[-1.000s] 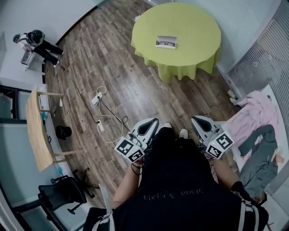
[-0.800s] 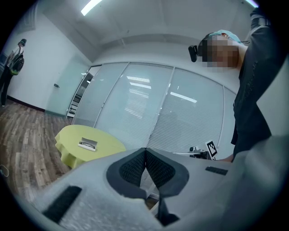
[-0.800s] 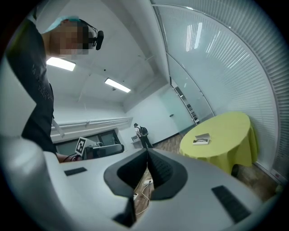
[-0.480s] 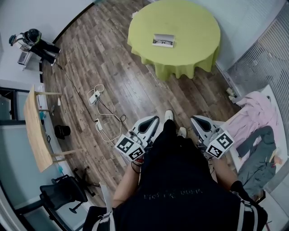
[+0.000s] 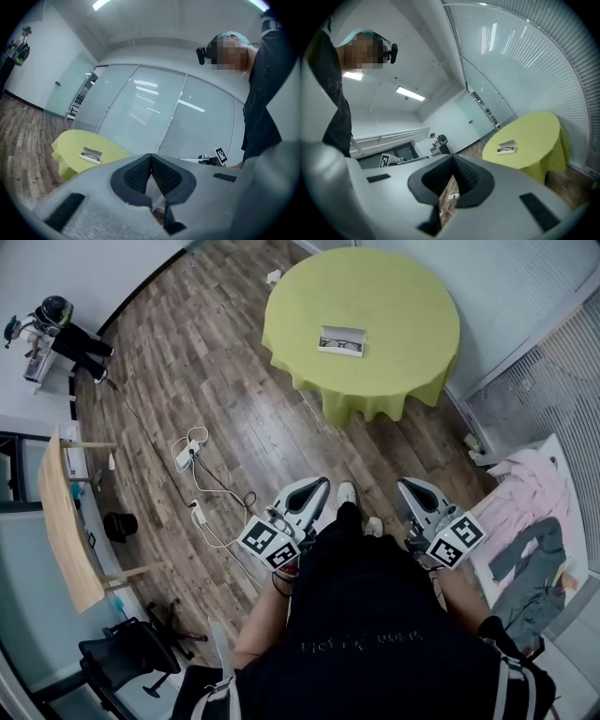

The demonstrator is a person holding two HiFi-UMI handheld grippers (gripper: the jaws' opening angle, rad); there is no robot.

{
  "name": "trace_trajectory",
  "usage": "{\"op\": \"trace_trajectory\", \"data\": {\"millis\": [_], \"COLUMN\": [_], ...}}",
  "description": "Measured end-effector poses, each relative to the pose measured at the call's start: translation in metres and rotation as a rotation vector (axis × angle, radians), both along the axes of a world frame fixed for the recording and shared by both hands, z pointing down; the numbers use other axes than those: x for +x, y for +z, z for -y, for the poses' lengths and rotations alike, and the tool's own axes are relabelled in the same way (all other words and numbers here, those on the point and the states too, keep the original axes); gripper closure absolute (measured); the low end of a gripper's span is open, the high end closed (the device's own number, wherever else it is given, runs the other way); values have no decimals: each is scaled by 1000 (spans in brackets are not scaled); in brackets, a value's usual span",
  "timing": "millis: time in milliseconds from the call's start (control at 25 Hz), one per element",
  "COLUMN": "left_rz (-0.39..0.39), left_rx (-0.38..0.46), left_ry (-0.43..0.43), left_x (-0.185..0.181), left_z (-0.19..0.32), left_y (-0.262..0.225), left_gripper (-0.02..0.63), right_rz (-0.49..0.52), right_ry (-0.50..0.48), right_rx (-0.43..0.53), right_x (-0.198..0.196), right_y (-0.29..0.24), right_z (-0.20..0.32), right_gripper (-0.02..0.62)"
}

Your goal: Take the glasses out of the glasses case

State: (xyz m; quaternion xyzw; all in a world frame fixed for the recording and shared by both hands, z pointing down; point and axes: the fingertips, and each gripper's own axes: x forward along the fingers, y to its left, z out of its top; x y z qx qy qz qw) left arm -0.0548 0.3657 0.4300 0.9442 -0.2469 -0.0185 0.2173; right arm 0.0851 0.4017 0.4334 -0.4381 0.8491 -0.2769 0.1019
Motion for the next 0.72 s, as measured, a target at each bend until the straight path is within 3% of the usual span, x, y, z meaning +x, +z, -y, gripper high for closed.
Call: {"op": "trace_trajectory", "data": {"millis": [360,720], "left_rz": [-39,-47], "left_rx": [3,8], "left_ry": [33,81], "left_x": [-23,-26], "left_z": [73,98], "left_y": [-1,-2], "left_gripper": [594,594], "right_rz": [-40,-44], "right_ry": [32,101], "right_rx": [0,-8], "right_x": [-23,-20], "right_y": [-11,-12], "right_z": [68,90], "right_gripper": [568,568]}}
